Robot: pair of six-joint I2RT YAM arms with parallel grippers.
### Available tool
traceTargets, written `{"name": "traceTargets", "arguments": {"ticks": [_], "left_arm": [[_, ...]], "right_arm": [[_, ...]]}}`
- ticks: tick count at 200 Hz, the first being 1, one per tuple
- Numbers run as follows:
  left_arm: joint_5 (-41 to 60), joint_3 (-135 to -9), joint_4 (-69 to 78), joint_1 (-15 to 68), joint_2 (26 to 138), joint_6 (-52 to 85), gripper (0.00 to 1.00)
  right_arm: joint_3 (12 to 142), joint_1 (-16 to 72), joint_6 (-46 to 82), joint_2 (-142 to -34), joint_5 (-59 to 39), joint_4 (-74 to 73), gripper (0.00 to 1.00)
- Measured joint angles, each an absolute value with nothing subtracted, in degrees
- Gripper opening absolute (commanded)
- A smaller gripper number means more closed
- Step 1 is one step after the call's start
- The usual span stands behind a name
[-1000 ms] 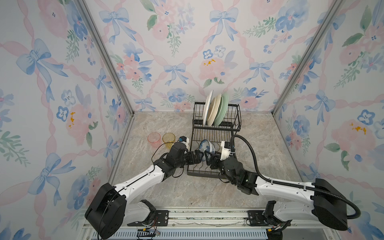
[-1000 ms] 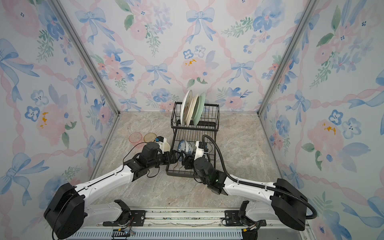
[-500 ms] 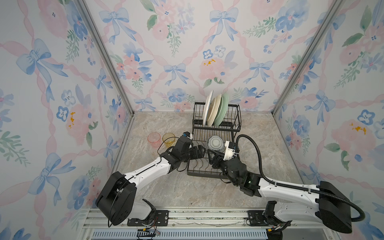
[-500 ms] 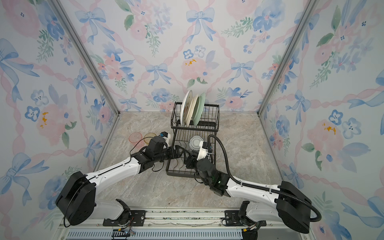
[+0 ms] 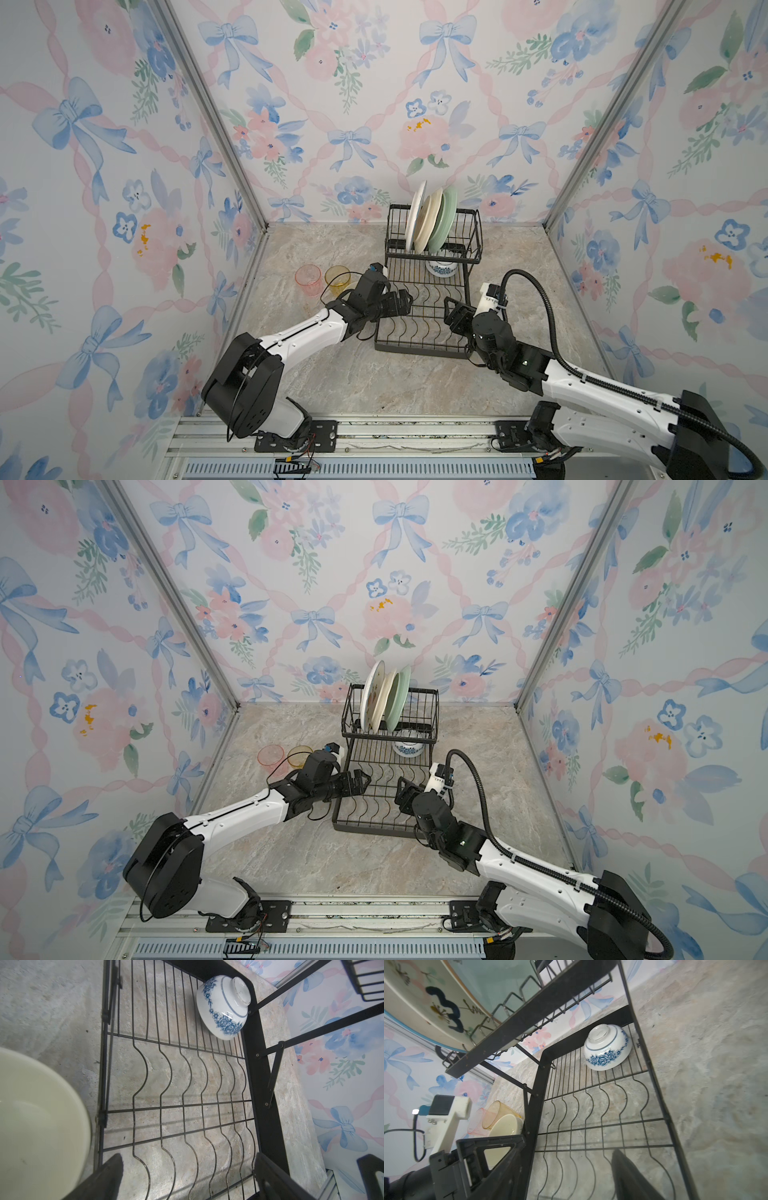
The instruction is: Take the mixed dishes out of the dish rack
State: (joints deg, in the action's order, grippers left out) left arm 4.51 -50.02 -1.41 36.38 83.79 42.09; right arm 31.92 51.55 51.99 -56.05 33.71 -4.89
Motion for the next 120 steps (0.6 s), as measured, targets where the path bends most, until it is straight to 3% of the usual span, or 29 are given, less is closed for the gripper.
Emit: {"name": "traceTargets", "arguments": {"ticks": [120], "left_arm": [[4.47, -52.45, -1.41, 38.24, 85.25, 42.00, 0.98]], "right_arm": [[30.20, 47.55, 52.31, -41.67, 33.71, 9.52, 0.73]]}}
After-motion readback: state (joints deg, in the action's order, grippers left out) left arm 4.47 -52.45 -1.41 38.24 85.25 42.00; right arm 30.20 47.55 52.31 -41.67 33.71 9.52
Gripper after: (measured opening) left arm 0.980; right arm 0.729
